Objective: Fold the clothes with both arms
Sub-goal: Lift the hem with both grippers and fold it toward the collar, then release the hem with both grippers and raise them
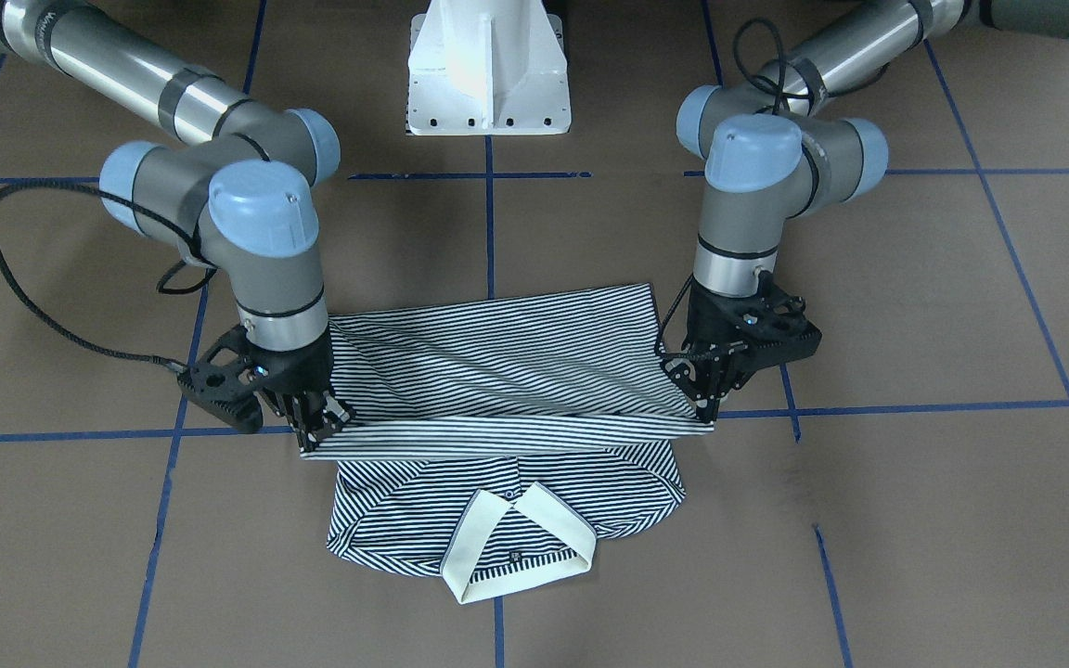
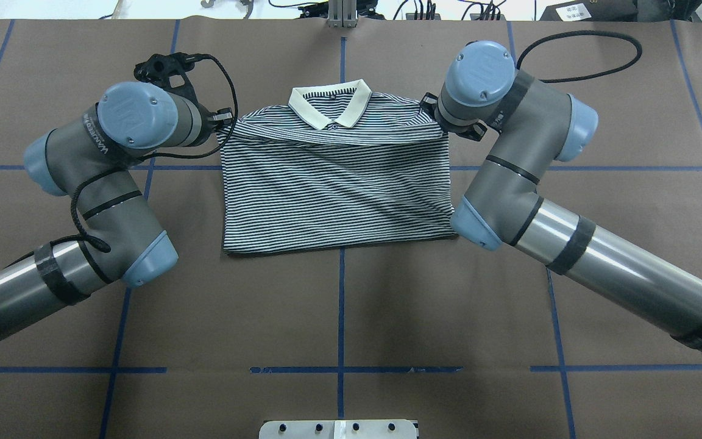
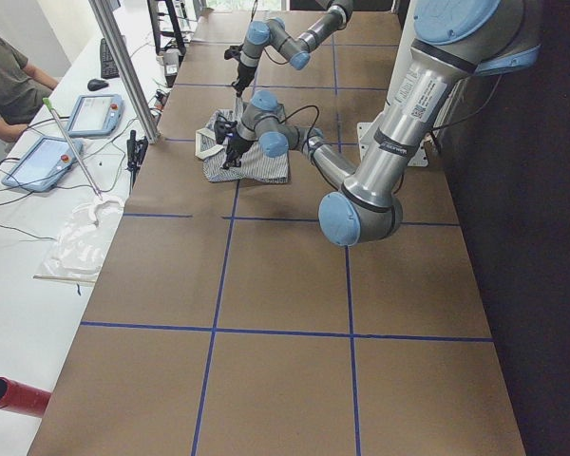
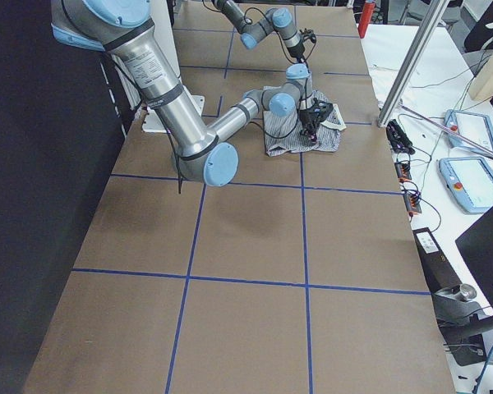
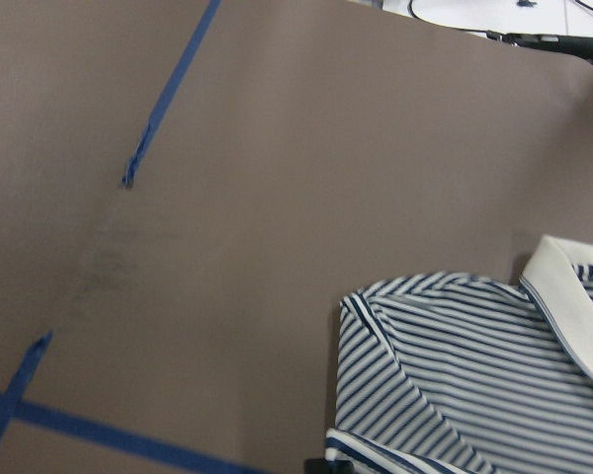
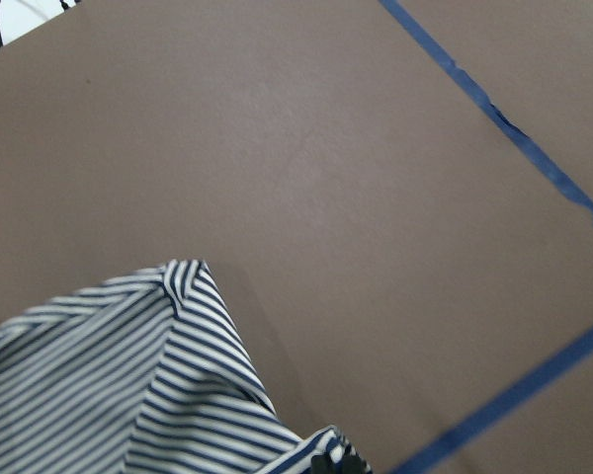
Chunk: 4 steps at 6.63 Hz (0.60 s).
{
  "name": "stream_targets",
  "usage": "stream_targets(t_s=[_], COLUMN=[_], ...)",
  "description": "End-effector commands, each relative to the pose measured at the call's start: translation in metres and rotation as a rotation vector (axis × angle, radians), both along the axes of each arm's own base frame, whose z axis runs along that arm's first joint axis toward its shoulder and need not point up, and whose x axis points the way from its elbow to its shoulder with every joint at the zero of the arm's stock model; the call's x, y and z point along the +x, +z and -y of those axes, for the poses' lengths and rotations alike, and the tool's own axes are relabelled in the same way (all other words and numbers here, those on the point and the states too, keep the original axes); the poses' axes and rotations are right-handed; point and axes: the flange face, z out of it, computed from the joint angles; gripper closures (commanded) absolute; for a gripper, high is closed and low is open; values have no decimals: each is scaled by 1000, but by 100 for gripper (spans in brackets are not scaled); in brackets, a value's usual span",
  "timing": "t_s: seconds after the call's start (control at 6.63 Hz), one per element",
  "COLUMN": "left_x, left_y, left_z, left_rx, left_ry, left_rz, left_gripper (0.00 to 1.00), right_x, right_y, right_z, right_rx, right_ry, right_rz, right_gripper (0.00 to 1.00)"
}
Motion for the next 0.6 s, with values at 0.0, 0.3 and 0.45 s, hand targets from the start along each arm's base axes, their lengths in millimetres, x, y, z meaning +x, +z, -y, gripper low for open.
stream_targets(t_s=[0.0,0.3,0.45], left_x=[15,21,23], left_y=[18,35,43], left_z=[21,30,32], left_rx=[6,14,41], left_ry=[-8,-29,-7], left_rz=[0,13,29], left_gripper=[100,100,96], right_x=[-26,-37,-36], right_y=[19,12,14], right_z=[42,55,57], right_rx=[0,-13,-12], right_ry=[3,3,6], right_rz=[-8,-21,-20], right_gripper=[100,100,100])
